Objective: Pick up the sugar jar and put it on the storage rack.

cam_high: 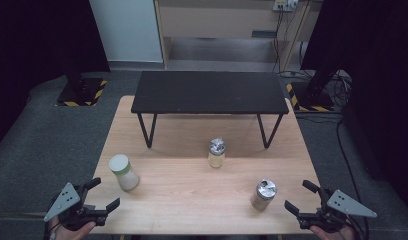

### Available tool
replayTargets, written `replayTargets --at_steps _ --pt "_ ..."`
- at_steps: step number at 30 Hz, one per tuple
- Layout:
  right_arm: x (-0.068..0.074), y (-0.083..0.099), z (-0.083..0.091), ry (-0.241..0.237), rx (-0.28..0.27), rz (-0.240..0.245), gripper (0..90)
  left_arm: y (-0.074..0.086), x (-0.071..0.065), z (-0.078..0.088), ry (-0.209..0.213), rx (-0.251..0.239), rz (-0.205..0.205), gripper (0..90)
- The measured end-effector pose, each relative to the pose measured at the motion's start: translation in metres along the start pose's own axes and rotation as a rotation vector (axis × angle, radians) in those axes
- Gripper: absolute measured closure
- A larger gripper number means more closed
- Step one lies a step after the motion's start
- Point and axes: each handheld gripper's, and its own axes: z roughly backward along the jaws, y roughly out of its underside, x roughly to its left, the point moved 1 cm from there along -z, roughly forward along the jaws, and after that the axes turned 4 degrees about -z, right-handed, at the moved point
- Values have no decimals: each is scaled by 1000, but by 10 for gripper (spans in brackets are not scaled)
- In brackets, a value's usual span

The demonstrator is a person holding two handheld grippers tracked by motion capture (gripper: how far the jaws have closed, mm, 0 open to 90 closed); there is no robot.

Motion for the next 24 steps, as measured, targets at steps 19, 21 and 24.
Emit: replayTargets --at_steps 19,21,24 --pt "1 0 2 -7 2 5 35 1 0 1 -4 0 7 8" --pt "2 0 2 -2 2 9 35 0 -1 1 -7 4 7 8" --pt "2 -1 2 -2 4 10 35 0 -1 2 -8 14 9 7"
